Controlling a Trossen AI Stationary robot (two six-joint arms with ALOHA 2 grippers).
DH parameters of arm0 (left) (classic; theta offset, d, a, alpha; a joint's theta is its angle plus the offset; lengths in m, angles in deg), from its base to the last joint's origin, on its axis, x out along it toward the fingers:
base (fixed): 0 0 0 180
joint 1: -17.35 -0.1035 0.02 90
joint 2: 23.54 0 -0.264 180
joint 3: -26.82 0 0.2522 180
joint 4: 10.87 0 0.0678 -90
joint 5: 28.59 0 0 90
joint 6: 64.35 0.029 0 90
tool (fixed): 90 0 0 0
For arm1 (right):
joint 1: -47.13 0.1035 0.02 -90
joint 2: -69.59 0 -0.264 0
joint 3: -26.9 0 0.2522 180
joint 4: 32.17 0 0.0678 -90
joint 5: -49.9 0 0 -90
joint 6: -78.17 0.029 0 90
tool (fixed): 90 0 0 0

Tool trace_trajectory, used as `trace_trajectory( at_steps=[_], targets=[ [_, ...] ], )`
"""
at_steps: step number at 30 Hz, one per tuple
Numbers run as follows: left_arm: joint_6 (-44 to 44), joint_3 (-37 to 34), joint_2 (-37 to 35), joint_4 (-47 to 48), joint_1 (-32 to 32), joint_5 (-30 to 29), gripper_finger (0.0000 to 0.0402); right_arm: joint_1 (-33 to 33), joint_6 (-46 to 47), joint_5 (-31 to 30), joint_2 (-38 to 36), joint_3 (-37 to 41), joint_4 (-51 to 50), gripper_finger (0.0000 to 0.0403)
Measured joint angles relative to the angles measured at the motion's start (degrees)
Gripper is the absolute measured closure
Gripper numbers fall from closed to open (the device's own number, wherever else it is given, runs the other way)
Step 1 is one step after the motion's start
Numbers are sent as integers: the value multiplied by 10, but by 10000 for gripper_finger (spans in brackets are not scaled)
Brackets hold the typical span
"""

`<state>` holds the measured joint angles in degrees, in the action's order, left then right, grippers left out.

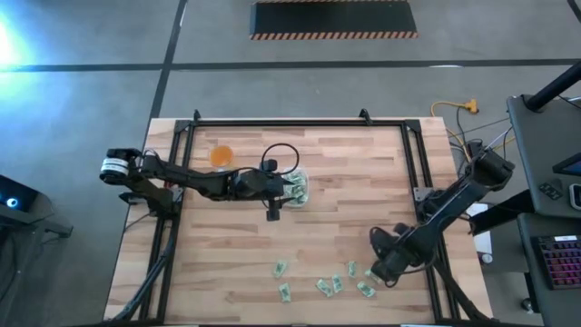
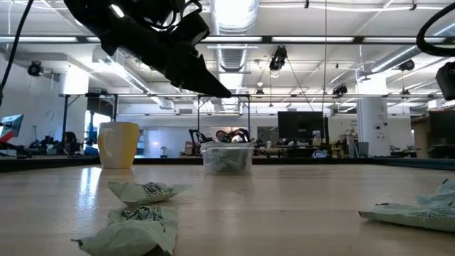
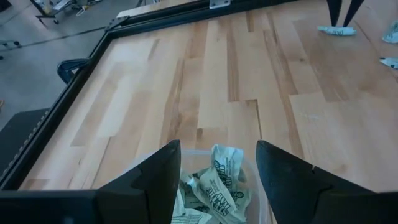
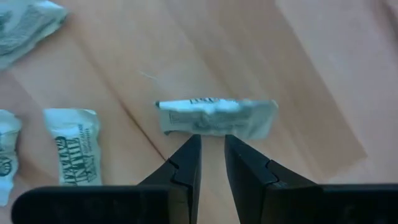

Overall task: Pick and place Stevia / Truvia into bins
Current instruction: Put the stevia packet into the bin

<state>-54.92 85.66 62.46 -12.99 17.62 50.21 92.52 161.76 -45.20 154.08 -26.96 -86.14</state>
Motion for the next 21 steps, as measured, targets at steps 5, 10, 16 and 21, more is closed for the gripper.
trace_trajectory(
  at_steps=[5,10,16,21],
  targets=[
    [0,0,0,0,-2,0,209,-23,-82,-2,0,14,50,339],
    [0,0,0,0,-3,-1,209,-57,-210,-66,0,8,82,342],
    [0,0,0,1,-3,-1,209,-85,-367,-148,0,5,141,344],
    [0,-1,0,12,-3,-1,209,-89,-373,-121,-1,5,136,344]
  ],
)
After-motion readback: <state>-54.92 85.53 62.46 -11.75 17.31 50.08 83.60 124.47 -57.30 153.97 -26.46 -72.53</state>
